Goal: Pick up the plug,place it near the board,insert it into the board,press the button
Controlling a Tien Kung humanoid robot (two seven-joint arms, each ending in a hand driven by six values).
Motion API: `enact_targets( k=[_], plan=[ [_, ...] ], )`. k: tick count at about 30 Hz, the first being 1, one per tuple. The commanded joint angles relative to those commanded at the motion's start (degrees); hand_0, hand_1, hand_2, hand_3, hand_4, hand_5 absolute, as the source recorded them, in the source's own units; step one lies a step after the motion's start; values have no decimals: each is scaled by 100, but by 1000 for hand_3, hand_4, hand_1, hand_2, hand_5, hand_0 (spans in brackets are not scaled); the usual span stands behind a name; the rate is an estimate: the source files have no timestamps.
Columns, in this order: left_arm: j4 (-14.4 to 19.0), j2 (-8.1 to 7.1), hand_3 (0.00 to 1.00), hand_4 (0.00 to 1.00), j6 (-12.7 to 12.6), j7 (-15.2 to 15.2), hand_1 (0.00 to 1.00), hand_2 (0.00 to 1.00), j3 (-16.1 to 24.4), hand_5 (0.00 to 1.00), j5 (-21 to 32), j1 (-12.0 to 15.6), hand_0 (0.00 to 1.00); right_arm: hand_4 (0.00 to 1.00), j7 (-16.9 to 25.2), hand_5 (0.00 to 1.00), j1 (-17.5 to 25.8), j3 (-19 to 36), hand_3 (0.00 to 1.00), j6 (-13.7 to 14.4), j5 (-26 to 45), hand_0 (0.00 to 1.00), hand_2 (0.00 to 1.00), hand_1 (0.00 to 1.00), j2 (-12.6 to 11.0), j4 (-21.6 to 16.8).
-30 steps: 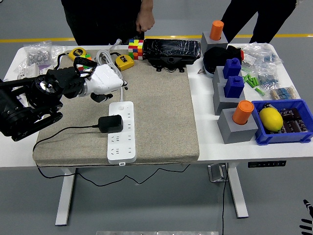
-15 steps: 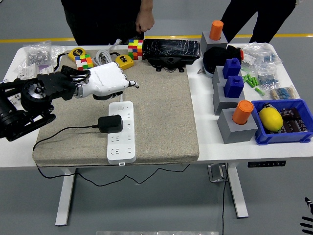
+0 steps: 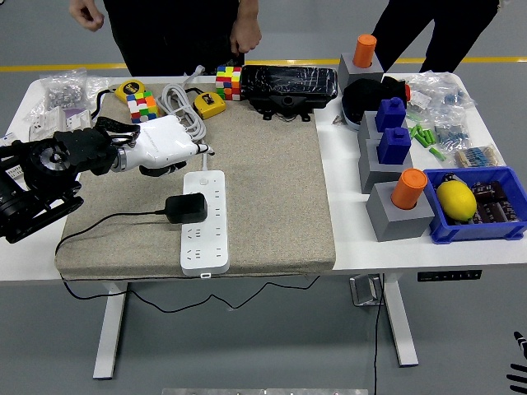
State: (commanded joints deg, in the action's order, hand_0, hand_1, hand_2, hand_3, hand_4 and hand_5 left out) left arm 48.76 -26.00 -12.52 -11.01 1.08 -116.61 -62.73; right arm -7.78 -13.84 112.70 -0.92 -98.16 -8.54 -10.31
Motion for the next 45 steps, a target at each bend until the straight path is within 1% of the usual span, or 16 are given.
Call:
enact_targets(
  k=[3, 4, 9, 10, 11, 14, 18, 21, 22, 27, 28, 33, 34, 38, 40, 45],
  plan=[
    [158, -85, 820, 453, 667, 338, 80, 236, -72, 2, 682, 60, 213, 998, -4, 998, 4, 13, 766, 0, -16, 838, 713, 750, 0, 0],
    [205, -101, 694, 417, 859, 396, 57, 197, -96, 2, 942, 80, 186, 998, -8, 998, 8, 26, 768, 0, -34, 838, 713, 750, 0, 0],
    [225, -79, 694, 417, 1289, 497, 57, 197, 228, 2, 2134, 149, 186, 998, -13, 998, 20, 16, 768, -3, -24, 838, 713, 750, 4, 0],
    [218, -76, 694, 574, 1391, 557, 33, 155, 315, 2, 2362, 176, 170, 998, -10, 998, 13, -1, 765, -4, -9, 838, 713, 750, 5, 0],
    [210, -69, 694, 574, 1551, 628, 33, 155, 447, 2, 2623, 221, 170, 998, -6, 998, 8, -20, 765, -6, 10, 838, 713, 750, 6, 0],
    [202, -32, 694, 574, 1728, 717, 33, 155, 990, 2, 3293, 385, 170, 998, -5, 998, 14, -37, 765, -8, 29, 838, 713, 750, 19, 0],
    [336, 52, 719, 630, 2045, 1278, 11, 147, 1843, 2, 4299, 656, 151, 998, -19, 998, 61, 36, 766, -8, -47, 838, 712, 750, 44, 0],
    [530, 28, 719, 630, 2359, 1882, 11, 147, 2136, 2, 4960, 726, 151, 998, -23, 998, 75, 46, 766, -6, -52, 838, 712, 750, 44, 0],
    [609, 14, 849, 595, 2473, 2107, 18, 164, 2189, 2, 5107, 748, 151, 998, -23, 998, 76, 46, 766, -8, -59, 838, 712, 750, 43, 0],
    [1087, -68, 849, 595, 2455, 2939, 18, 164, 2232, 2, 5237, 792, 151, 998, -22, 998, 72, 28, 766, -8, -54, 838, 712, 750, 37, 0],
    [1136, -82, 932, 514, 2417, 3023, 20, 177, 2193, 2, 5216, 777, 123, 998, -20, 998, 69, 22, 765, -9, -48, 839, 712, 750, 37, 0],
    [1343, -112, 932, 514, 2519, 3504, 20, 177, 2024, 2, 5268, 730, 123, 998, -21, 998, 64, -13, 765, -14, -25, 839, 712, 750, 42, 0],
    [1365, -111, 983, 541, 2570, 3563, 25, 194, 2013, 2, 5295, 724, 120, 998, -21, 998, 65, -14, 764, -15, -27, 839, 712, 750, 44, 0],
    [1466, -121, 983, 541, 2861, 3825, 25, 194, 1811, 2, 5531, 592, 120, 998, -33, 998, 66, -11, 764, -8, -26, 839, 712, 750, 37, 0],
    [1493, -139, 998, 597, 2973, 3873, 39, 216, 1670, 2, 5775, 495, 120, 998, -39, 998, 64, 3, 764, 1, -31, 839, 711, 750, 32, 0],
    [1514, -172, 998, 597, 3086, 3901, 39, 216, 1503, 2, 6178, 266, 120, 998, -40, 998, 74, 25, 764, 10, -38, 839, 711, 750, 24, 0]
  ],
)
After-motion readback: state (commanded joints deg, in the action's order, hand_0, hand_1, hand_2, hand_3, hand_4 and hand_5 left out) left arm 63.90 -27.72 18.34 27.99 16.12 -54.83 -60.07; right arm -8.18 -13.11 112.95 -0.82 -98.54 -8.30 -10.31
